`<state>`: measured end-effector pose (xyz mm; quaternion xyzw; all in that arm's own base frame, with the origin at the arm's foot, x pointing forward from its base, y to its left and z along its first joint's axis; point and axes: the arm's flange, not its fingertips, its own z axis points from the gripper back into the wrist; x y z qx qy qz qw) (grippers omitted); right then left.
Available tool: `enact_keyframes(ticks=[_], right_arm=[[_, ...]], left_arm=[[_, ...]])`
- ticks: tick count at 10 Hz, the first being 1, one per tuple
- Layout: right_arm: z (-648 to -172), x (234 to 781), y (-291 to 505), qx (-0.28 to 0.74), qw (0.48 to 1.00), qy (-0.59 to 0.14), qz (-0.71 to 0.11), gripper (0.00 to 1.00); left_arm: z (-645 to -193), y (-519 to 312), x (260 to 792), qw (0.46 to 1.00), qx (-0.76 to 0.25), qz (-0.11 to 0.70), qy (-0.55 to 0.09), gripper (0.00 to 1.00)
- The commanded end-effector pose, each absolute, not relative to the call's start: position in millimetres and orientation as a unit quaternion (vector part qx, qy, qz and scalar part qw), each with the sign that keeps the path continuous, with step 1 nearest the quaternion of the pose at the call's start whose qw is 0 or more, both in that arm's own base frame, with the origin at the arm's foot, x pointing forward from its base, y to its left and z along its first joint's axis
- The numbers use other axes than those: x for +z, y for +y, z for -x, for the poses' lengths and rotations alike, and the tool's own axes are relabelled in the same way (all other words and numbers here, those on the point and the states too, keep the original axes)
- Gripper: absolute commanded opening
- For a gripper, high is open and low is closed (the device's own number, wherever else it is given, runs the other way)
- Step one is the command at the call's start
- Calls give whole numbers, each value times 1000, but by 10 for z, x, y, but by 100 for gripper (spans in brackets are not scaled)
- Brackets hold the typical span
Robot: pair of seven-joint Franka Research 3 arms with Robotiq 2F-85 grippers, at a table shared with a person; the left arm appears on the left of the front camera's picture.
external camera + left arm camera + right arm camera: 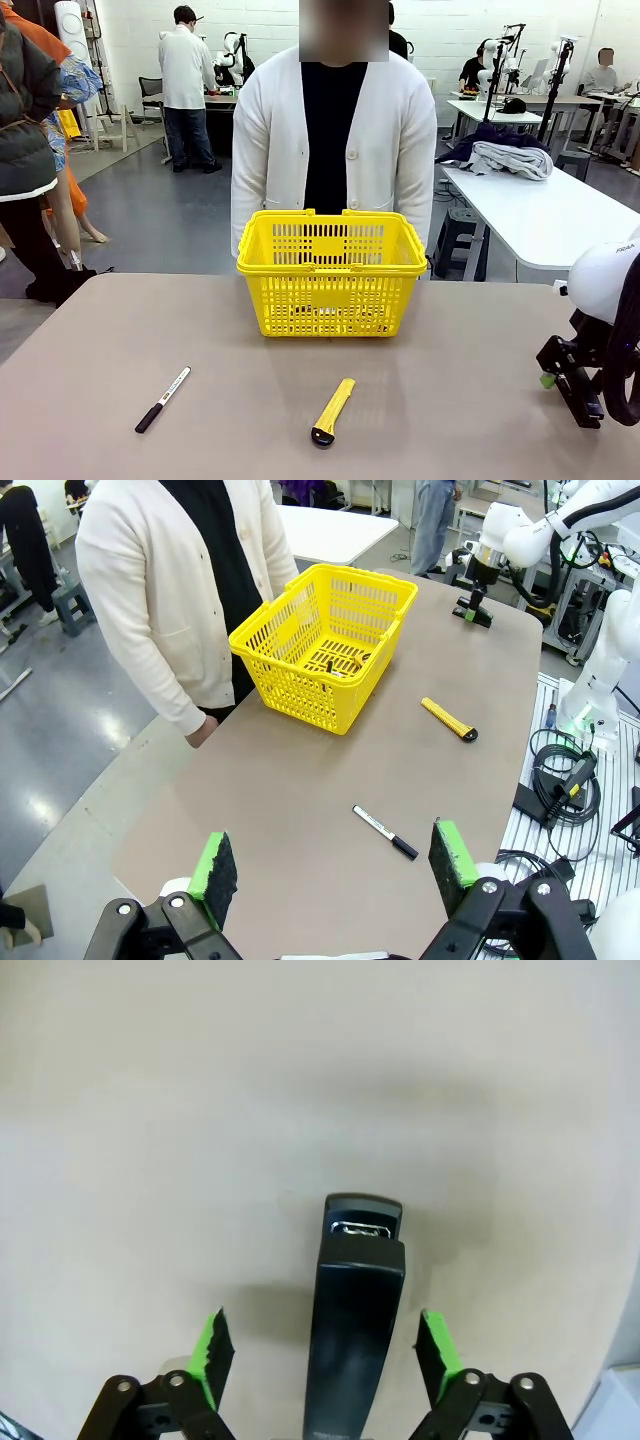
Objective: Place the items the person wants into the basket.
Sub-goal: Pick up the item the person points to and place it in the Market Basket.
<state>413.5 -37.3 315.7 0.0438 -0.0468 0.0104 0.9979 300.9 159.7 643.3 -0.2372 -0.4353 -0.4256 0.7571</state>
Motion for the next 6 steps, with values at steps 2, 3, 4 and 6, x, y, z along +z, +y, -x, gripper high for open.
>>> enact_keyframes(ticks=[2, 3, 4, 6], right_arm=[[-4035, 3184, -378, 19, 999, -38, -24, 0], [-4032, 3190, -383, 19, 999, -37, -23, 0], [-4026, 3199, -386, 20, 999, -36, -23, 0], [-4022, 3206, -387, 21, 999, -34, -21, 3]], left_arm=[[-3007, 1597, 6450, 756, -428, 240, -433, 100], [-3007, 1597, 6450, 756, -428, 240, -433, 100], [-3007, 1597, 6450, 756, -428, 240, -433, 100], [-3007, 1597, 6450, 756, -428, 240, -433, 100]])
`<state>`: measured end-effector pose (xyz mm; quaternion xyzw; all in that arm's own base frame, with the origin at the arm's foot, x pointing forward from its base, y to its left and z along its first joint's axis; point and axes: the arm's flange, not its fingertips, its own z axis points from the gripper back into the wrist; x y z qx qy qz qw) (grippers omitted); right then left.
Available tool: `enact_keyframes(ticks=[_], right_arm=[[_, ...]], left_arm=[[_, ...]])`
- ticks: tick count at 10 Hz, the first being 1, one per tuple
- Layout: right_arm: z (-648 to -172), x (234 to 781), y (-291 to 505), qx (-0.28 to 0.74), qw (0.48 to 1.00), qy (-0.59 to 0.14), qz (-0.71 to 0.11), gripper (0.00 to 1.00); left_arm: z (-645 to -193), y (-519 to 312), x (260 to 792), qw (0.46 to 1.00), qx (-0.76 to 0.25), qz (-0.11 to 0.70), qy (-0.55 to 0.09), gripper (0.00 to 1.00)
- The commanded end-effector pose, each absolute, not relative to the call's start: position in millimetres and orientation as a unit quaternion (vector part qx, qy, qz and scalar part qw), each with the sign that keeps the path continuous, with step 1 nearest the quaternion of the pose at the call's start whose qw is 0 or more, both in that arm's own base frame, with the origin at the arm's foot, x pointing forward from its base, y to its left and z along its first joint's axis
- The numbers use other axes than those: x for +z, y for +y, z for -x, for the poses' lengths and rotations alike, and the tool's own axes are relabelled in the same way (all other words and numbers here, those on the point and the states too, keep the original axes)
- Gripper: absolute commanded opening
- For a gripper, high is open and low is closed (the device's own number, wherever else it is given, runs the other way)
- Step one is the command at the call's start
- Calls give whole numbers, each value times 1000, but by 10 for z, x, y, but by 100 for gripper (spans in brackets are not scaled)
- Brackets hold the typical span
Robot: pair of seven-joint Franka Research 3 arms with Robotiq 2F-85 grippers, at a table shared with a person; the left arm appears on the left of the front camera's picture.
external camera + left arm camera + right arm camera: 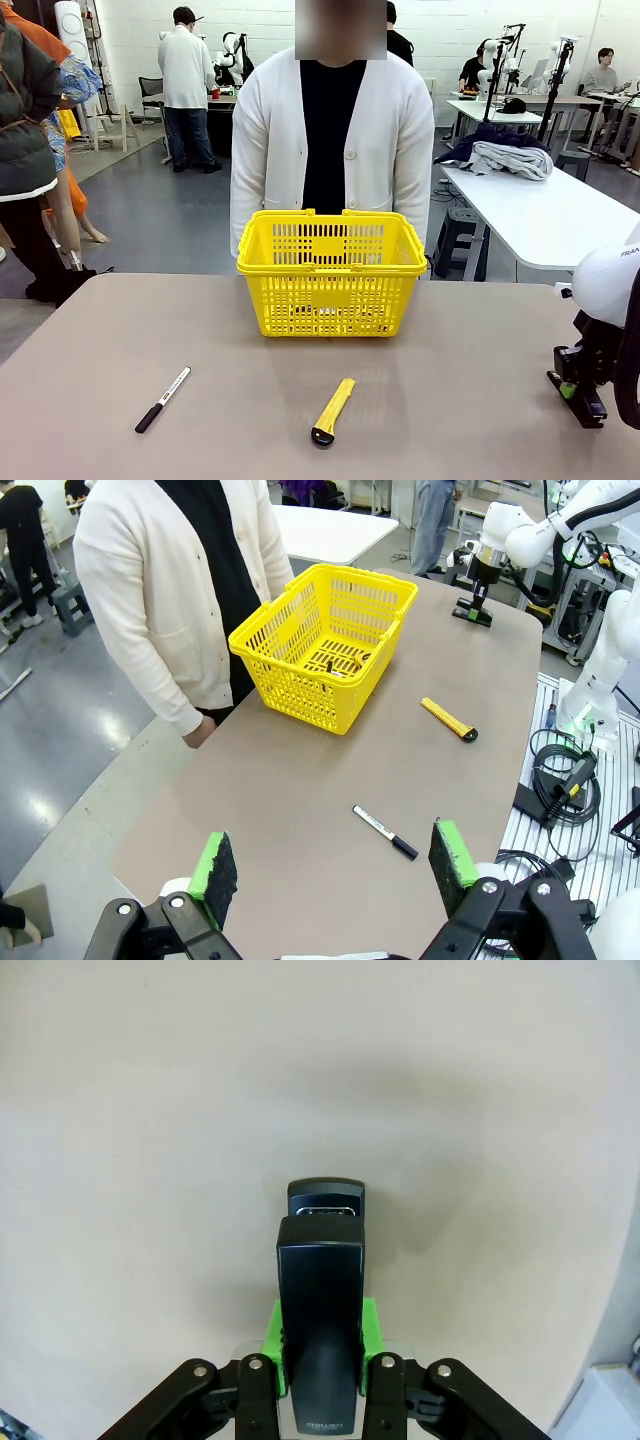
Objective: Place the items the person wants into the basket.
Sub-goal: Pick up the item the person points to and place it in the Market Basket.
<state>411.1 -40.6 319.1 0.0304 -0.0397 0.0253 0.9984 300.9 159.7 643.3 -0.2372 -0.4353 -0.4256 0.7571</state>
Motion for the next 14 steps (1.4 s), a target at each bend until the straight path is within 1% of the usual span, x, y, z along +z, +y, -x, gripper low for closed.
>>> enact_keyframes(ticks=[1, 2, 3, 4, 5, 6, 7, 9, 11, 12, 13, 14], right_arm=[[-4019, 3211, -384, 20, 999, -34, -21, 0], [-4000, 3273, -373, 20, 999, -37, -25, 0], [-3937, 3471, -317, 35, 998, -31, -46, 0], [-3830, 3878, -236, 79, 992, -14, -100, 0], [-3729, 4384, -183, 99, 989, -25, -107, 0], [-3630, 4951, -135, 111, 988, -49, -100, 0], [-3583, 5393, -105, 121, 986, -50, -101, 0], [-3571, 6012, -9, 133, 987, -31, -83, 0], [-3632, 6288, 83, 123, 990, -30, -63, 0], [-3657, 6279, 99, 107, 992, -29, -58, 0], [-3447, 6332, 41, 138, 986, -47, -80, 0], [-3447, 6332, 41, 138, 986, -47, -80, 0]], left_arm=[[-3007, 1597, 6450, 756, -428, 240, -433, 100], [-3007, 1597, 6450, 756, -428, 240, -433, 100], [-3007, 1597, 6450, 756, -428, 240, -433, 100], [-3007, 1597, 6450, 756, -428, 240, -433, 100], [-3007, 1597, 6450, 756, -428, 240, -433, 100], [-3007, 1597, 6450, 756, -428, 240, -433, 100], [-3007, 1597, 6450, 756, -428, 240, -433, 100], [-3007, 1597, 6450, 756, -428, 240, -433, 100], [-3007, 1597, 6450, 756, -428, 240, -433, 100], [-3007, 1597, 6450, 756, -428, 240, -433, 100], [-3007, 1597, 6450, 756, -428, 240, -433, 100], [-3007, 1597, 6450, 756, -428, 240, -433, 100]])
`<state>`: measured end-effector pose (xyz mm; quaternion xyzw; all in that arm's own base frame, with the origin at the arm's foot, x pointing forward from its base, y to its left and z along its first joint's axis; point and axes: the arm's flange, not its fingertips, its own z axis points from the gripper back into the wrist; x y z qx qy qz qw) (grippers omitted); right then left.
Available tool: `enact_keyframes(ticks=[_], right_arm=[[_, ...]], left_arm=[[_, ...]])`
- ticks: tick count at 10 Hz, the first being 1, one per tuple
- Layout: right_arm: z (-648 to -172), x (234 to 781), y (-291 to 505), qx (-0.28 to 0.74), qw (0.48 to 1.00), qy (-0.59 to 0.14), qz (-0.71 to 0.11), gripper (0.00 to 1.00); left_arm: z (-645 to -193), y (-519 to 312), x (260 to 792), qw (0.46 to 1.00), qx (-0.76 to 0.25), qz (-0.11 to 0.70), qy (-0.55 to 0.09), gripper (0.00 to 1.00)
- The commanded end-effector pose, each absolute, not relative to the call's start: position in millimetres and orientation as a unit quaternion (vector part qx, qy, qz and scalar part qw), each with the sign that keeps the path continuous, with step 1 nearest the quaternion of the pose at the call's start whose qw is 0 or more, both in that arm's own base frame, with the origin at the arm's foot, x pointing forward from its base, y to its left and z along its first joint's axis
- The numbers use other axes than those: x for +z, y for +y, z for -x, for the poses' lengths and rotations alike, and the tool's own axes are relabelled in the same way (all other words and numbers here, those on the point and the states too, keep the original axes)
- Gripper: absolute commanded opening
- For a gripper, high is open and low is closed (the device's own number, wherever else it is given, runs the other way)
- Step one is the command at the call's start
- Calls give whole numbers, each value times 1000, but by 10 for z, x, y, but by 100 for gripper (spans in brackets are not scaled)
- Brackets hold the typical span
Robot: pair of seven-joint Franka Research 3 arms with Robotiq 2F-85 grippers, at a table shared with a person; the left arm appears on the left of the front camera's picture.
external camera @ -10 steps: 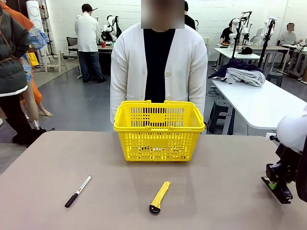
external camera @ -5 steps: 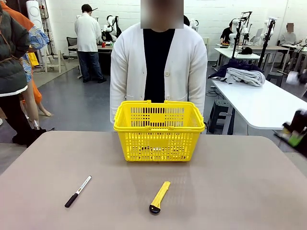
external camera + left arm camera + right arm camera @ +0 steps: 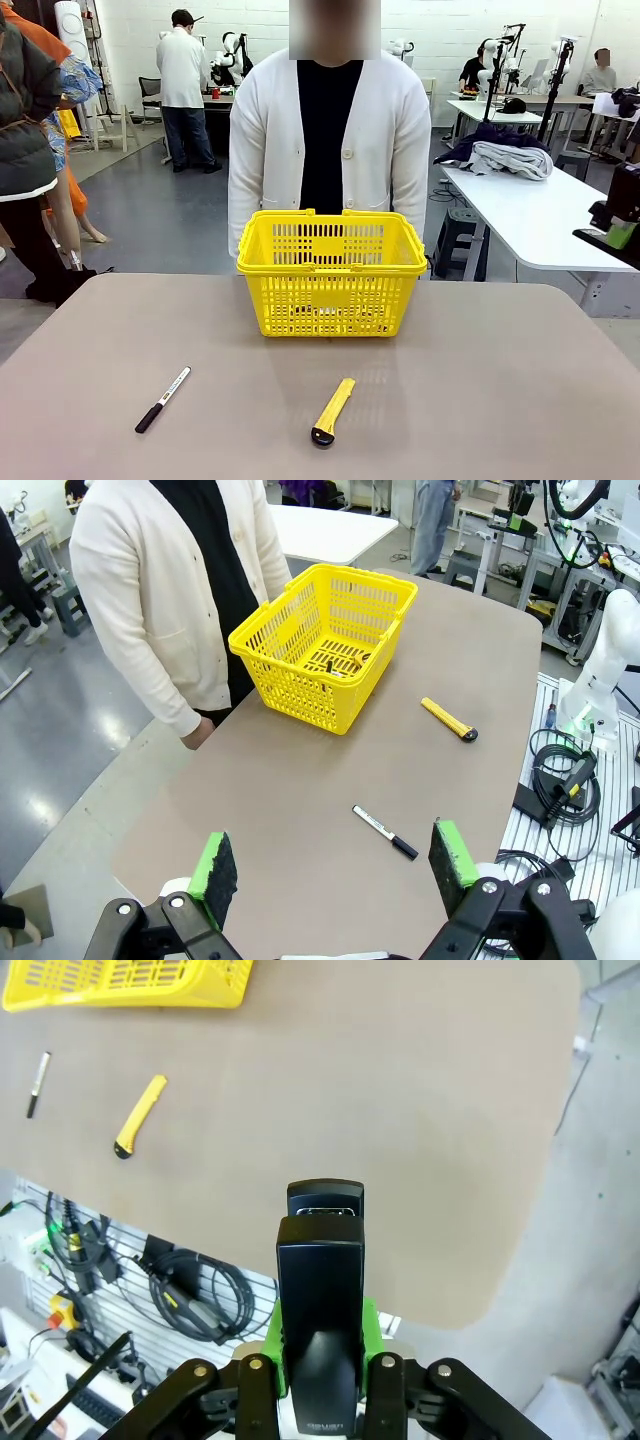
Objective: Place the items the person wants into the basket.
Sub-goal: Pick up the item the person points to and place it in the Market Basket.
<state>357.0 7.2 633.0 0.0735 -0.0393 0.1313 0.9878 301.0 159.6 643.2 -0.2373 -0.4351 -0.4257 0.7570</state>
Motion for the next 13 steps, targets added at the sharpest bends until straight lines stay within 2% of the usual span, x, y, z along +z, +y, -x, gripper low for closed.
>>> enact_keyframes(ticks=[1, 4, 5, 8, 9, 11, 13], right_arm=[[-3447, 6332, 41, 138, 986, -47, -80, 0], [-3447, 6332, 41, 138, 986, -47, -80, 0], [-3479, 6388, 60, 132, 987, -48, -74, 31], [-4530, 7018, 763, 385, 919, -70, 38, 31], [-4832, 7159, 1152, 482, 870, -89, 63, 31], [-5271, 7150, 1836, 589, 802, -92, 35, 31], [-5494, 6969, 2403, 660, 746, -91, 2, 31]], left_arm=[[-3007, 1597, 6450, 756, -428, 240, -433, 100], [-3007, 1597, 6450, 756, -428, 240, -433, 100], [-3007, 1597, 6450, 756, -428, 240, -433, 100], [-3007, 1597, 6450, 756, -428, 240, -433, 100], [-3007, 1597, 6450, 756, -428, 240, -433, 100], [-3007, 1597, 6450, 756, -428, 240, -433, 100], [-3007, 1597, 6450, 756, -428, 240, -433, 100]])
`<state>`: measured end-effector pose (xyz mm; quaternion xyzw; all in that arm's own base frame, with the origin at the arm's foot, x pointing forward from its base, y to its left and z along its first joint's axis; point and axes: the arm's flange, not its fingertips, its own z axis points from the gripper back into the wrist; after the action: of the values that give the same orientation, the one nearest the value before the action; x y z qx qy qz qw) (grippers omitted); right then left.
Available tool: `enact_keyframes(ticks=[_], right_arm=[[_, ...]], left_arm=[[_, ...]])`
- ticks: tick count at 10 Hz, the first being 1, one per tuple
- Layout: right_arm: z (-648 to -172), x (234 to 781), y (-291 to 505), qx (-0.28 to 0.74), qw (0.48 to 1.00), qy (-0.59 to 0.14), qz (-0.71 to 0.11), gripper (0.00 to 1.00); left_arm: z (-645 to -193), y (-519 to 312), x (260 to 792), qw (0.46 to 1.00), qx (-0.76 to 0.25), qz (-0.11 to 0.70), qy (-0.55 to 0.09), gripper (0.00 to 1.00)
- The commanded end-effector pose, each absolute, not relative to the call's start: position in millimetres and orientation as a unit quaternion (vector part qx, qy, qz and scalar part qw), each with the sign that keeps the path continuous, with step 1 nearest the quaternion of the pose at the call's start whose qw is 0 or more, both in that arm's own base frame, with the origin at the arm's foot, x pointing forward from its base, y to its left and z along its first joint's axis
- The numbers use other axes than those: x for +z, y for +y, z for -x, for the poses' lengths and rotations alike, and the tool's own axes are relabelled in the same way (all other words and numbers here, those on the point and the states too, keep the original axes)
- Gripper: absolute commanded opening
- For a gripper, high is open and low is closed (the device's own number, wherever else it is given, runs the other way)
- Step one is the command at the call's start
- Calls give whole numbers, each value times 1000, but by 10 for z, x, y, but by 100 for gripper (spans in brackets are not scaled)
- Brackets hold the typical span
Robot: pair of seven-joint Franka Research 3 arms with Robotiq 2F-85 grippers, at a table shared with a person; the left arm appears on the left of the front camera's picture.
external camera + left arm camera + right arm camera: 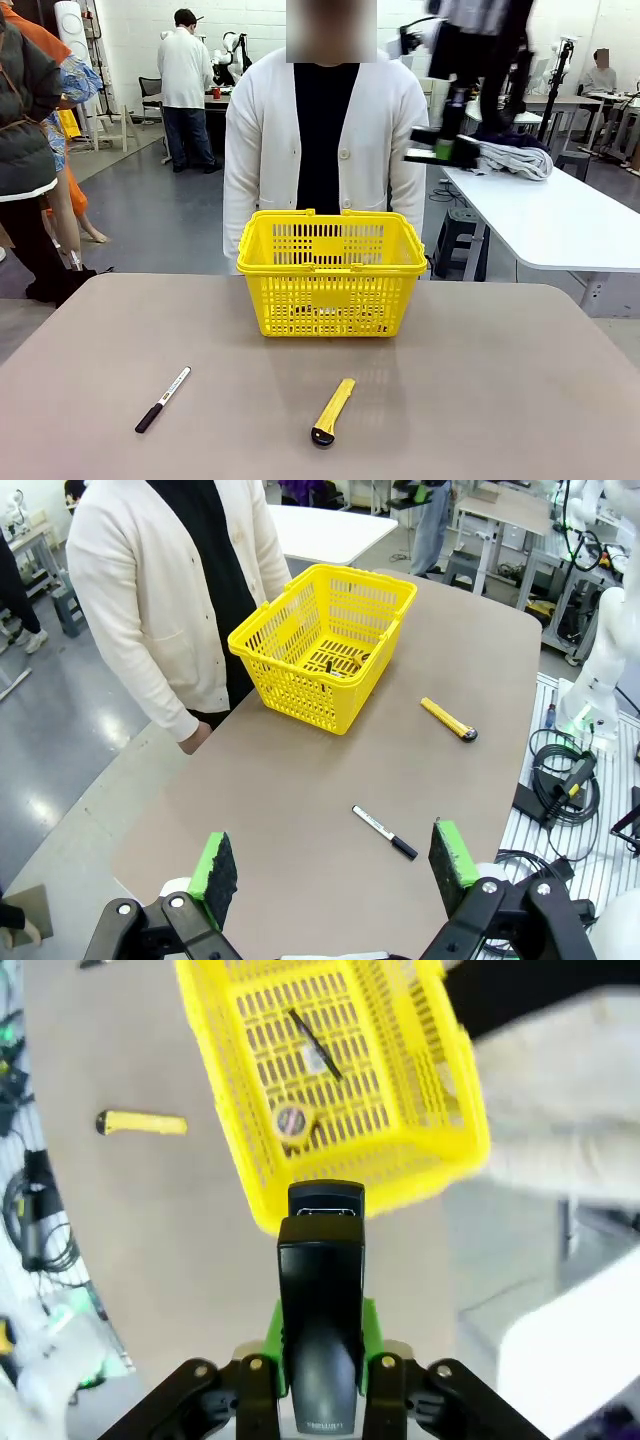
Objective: Place the items the person wants into the basket.
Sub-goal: Pick up the item the person points to and place it in the Market Basket.
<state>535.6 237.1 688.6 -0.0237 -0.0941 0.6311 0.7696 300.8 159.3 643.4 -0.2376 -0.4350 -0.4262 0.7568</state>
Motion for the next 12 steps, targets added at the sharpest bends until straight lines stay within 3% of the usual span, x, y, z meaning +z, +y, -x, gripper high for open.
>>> enact_keyframes(ticks=[1, 5, 8, 9, 12], right_arm=[[-5602, 6843, 2638, 683, 725, -89, -10, 31], [-5794, 6348, 3227, 703, 709, -51, -19, 31], [-5764, 6319, 3240, 682, 730, -40, -16, 31], [-5727, 6105, 3237, 707, 705, -56, -29, 31], [-5727, 6105, 3237, 707, 705, -56, -29, 31]], left_arm=[[-3007, 1597, 6450, 756, -428, 240, -433, 100], [-3007, 1597, 6450, 756, -428, 240, -433, 100], [-3007, 1597, 6450, 756, -428, 240, -433, 100], [-3007, 1597, 6450, 756, -428, 240, -433, 100], [-3007, 1597, 6450, 756, -428, 240, -433, 100]])
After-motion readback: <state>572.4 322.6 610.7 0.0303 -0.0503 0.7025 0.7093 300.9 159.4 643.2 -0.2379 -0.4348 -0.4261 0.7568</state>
